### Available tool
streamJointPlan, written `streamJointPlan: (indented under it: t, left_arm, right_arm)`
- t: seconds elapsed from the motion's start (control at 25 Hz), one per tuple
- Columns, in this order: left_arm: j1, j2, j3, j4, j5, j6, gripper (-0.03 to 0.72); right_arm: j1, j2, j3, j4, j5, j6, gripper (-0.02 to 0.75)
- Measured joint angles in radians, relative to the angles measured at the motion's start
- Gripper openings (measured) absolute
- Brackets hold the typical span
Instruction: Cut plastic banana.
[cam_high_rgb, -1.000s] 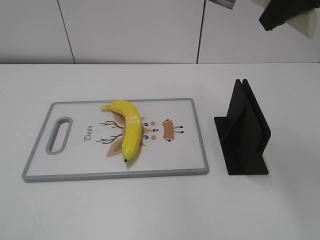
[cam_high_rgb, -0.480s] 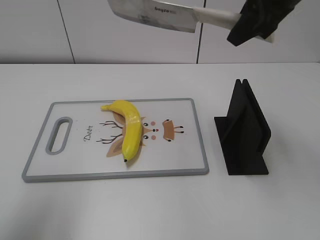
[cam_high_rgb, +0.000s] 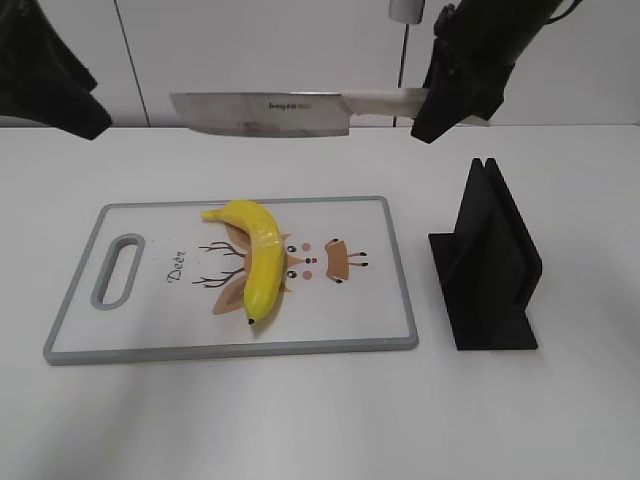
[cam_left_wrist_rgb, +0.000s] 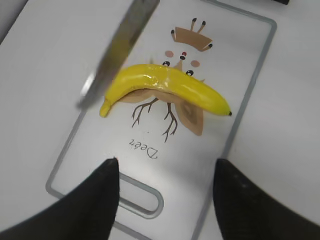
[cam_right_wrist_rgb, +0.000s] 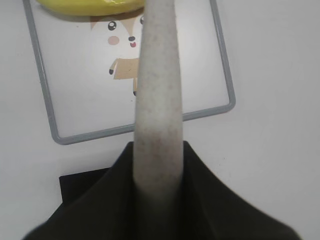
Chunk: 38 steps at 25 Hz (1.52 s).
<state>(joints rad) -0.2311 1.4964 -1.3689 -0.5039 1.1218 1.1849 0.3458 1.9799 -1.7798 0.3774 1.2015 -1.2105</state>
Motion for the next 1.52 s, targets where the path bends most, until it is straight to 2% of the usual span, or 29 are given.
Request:
streamJointPlan:
  t: [0.28, 0.6, 0.68, 0.72, 0.88, 0.92, 1.12, 1.28, 1.4, 1.52]
  left_arm:
    - [-0.032, 0.144, -0.081, 0.010, -0.037, 0.082, 0.550]
    - [-0.032, 0.243, -0.086, 0.045, -0.064, 0.095, 0.527]
    - [-0.032, 0.254, -0.086, 0.047, -0.076, 0.095, 0.468]
    - [-0.032, 0.257, -0.086, 0.047, -0.087, 0.096, 0.414]
    - [-0.033, 0.259, -0.086, 0.032, -0.126, 0.096, 0.120]
    - [-0.036, 0.259, -0.086, 0.030, -0.129, 0.098, 0.067]
    - [-0.090, 0.263, -0.086, 0.105, -0.138, 0.110, 0.012]
    - [-0.121, 0.287, -0.086, 0.133, -0.164, 0.110, 0.009]
    - [-0.130, 0.304, -0.086, 0.136, -0.173, 0.110, 0.006]
    - [-0.130, 0.319, -0.087, 0.144, -0.178, 0.110, 0.006]
  right_arm:
    - [0.079, 0.049, -0.034, 0.006, -0.002, -0.116, 0.169]
    - [0.085, 0.066, -0.045, 0.043, -0.018, -0.158, 0.169]
    - [0.085, 0.066, -0.045, 0.044, -0.023, -0.163, 0.169]
    - [0.085, 0.066, -0.045, 0.045, -0.027, -0.163, 0.169]
    - [0.084, 0.066, -0.046, 0.047, -0.050, -0.162, 0.169]
    - [0.082, 0.066, -0.046, 0.047, -0.053, -0.162, 0.169]
    - [0.079, 0.066, -0.046, 0.029, -0.043, -0.141, 0.169]
    - [0.080, 0.066, -0.046, -0.051, -0.005, 0.010, 0.179]
    - [0.091, 0.071, -0.046, -0.107, 0.010, 0.048, 0.179]
    - [0.090, 0.084, -0.046, -0.111, 0.006, 0.057, 0.179]
